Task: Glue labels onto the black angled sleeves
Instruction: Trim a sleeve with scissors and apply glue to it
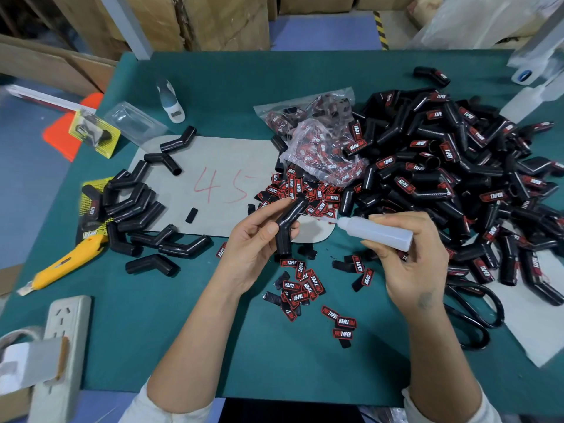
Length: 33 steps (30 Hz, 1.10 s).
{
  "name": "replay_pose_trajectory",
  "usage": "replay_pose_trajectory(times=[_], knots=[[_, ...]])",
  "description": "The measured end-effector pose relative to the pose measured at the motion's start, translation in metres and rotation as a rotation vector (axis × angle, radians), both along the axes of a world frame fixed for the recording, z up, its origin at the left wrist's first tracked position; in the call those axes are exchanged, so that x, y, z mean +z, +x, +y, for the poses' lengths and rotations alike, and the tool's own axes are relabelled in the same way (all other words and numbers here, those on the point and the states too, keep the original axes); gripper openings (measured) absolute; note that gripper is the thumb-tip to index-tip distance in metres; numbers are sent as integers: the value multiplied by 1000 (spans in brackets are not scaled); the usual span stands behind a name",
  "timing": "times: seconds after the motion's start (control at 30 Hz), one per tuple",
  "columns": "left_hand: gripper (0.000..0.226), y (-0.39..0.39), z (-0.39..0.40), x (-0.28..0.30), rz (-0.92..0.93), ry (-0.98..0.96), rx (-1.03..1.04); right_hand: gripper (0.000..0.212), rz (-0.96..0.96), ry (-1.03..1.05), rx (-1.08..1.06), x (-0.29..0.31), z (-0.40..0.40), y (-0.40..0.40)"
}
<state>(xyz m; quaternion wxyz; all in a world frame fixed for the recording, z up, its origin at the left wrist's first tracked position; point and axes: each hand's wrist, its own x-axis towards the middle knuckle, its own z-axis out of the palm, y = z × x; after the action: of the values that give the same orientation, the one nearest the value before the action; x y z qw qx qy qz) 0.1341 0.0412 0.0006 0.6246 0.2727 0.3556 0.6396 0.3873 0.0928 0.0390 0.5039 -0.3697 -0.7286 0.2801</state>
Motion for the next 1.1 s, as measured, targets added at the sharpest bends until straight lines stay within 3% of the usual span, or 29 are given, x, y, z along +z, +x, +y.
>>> replay_pose_trajectory(times=[1.1], knots=[[54,2,-2,5,20,-9,-1,32,15,9,-9,2,0,0]])
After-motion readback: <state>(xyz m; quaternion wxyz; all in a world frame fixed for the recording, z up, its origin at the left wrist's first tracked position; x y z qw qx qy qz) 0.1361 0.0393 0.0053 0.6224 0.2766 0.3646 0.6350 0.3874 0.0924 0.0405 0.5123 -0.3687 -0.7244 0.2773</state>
